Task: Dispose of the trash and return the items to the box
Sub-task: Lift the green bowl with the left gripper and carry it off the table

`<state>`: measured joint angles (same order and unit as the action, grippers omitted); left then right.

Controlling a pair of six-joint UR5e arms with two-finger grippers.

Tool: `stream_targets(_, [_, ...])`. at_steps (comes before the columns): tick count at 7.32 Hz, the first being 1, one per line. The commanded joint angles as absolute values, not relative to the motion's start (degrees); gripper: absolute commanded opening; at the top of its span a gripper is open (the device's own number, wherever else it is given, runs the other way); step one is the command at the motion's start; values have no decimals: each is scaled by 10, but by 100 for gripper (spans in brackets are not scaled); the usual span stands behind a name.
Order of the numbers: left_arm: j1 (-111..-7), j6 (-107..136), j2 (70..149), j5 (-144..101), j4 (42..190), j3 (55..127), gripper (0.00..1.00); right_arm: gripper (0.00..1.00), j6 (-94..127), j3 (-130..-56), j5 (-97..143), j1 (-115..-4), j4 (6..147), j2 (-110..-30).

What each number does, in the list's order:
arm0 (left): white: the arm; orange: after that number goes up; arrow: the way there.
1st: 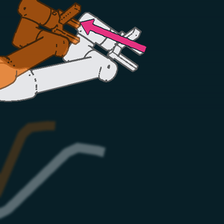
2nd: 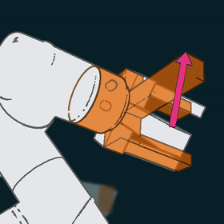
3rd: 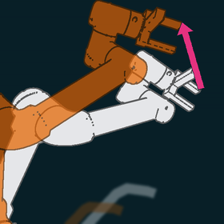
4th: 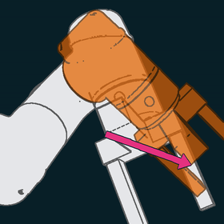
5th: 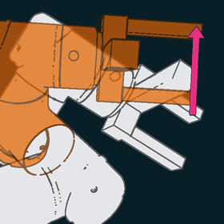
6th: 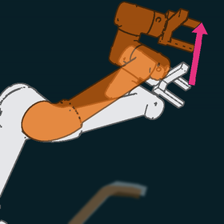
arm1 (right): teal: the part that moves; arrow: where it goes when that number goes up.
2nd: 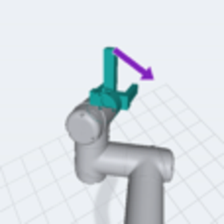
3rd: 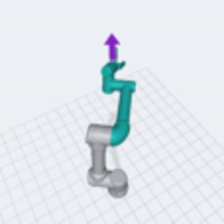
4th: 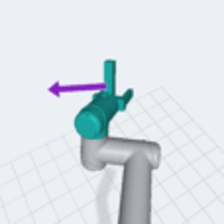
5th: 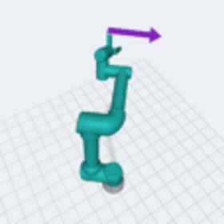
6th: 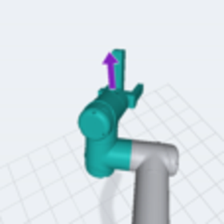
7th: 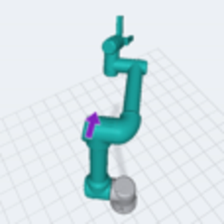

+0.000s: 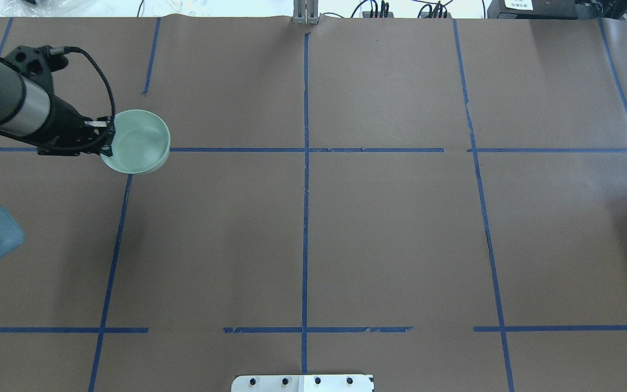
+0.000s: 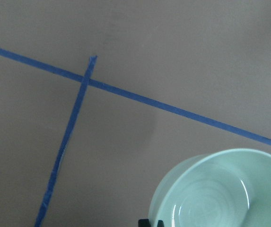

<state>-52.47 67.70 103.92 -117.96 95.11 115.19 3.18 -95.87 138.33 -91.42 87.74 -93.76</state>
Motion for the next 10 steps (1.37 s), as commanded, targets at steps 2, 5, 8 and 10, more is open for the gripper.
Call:
stream_targets(2, [-651,447,958,-1231,951,1143,0,100,77,-960,1386,-899,875,-923])
stream_targets(5, [-798,206,920,-1253,950,1061,0,100,71,-969,1388,-899,875,-929])
stream_targets(8, [-925,-25,920,-1261,956,916,0,100,71,-981,1389,-901,875,-937])
stream_targets(10, [-955,-153,920,-1260,962,827,0,100,71,-984,1389,-901,875,-941])
